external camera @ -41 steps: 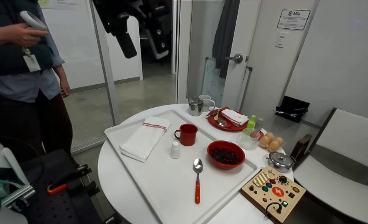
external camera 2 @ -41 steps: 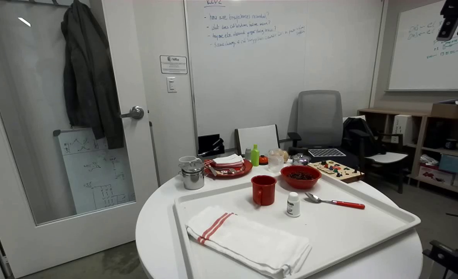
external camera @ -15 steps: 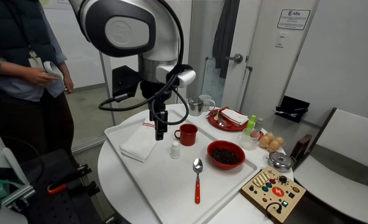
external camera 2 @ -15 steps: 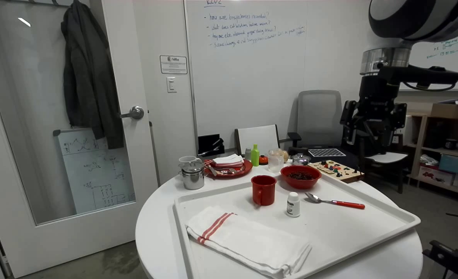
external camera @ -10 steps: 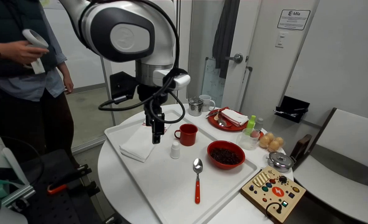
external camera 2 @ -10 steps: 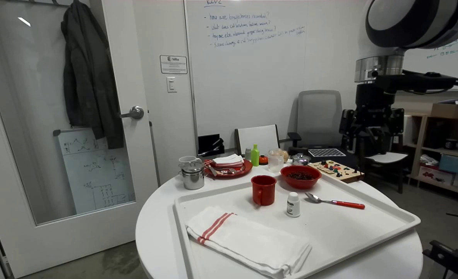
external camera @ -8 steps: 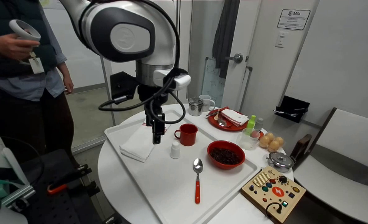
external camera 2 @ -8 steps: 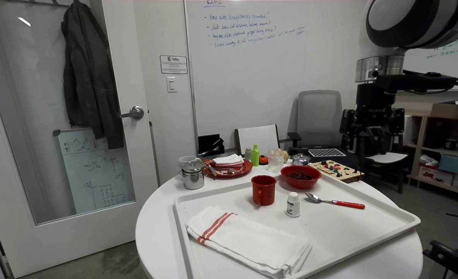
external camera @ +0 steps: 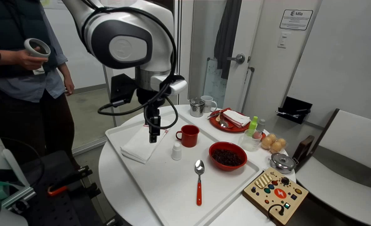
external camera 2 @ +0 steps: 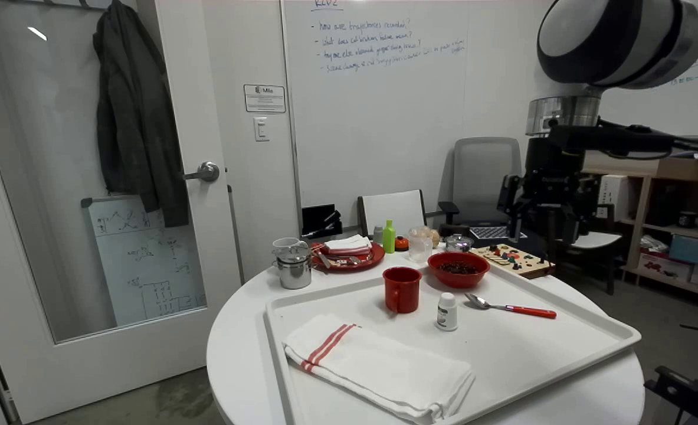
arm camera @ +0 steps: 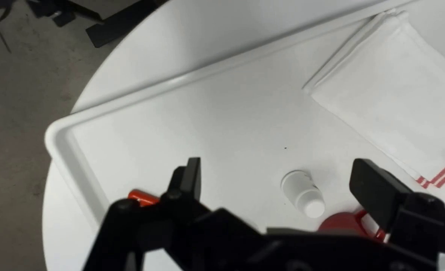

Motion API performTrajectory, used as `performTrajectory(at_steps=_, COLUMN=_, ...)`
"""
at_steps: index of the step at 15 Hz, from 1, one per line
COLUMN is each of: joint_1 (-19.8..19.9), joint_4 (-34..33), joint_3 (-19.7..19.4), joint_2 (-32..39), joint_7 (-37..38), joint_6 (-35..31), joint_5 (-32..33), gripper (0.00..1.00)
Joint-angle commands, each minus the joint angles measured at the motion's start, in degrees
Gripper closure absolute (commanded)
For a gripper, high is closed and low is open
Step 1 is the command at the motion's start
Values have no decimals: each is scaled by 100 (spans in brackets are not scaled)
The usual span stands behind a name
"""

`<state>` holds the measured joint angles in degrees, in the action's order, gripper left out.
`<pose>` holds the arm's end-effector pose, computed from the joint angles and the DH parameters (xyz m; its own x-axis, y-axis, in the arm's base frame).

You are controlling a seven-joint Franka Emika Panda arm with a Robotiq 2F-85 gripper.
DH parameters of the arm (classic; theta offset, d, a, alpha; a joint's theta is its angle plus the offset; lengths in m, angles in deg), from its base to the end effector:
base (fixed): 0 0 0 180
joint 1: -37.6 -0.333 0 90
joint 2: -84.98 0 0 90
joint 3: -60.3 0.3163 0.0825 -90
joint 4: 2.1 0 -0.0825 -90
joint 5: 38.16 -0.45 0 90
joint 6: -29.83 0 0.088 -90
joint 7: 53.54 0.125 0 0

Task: Fold the white towel.

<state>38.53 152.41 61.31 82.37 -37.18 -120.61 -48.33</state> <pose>0.4373 -0.0022 0.1673 0.9043 -0.4234 -0.0537 -0.4264 -0.9018 -0.0701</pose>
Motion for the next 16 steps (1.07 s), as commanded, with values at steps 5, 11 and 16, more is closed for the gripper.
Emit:
performTrajectory(at_steps=5, joint_1=-572, joint_4=-909, joint_3=519, joint_2=1669, joint_7=327, joint_6=-990, joint_5=-1320, gripper=0)
performTrajectory(at_steps=11, joint_1=-654, joint_4=-1461, joint_3=718, joint_2=2763, joint_7=924, joint_6=-1214, joint_5=-1668, gripper=0)
performTrajectory(at_steps=16, joint_1=-401, joint_4=-1812, joint_3=1170, joint_2=3407, joint_7=783, joint_6=-1281, joint_5=-2430, gripper=0)
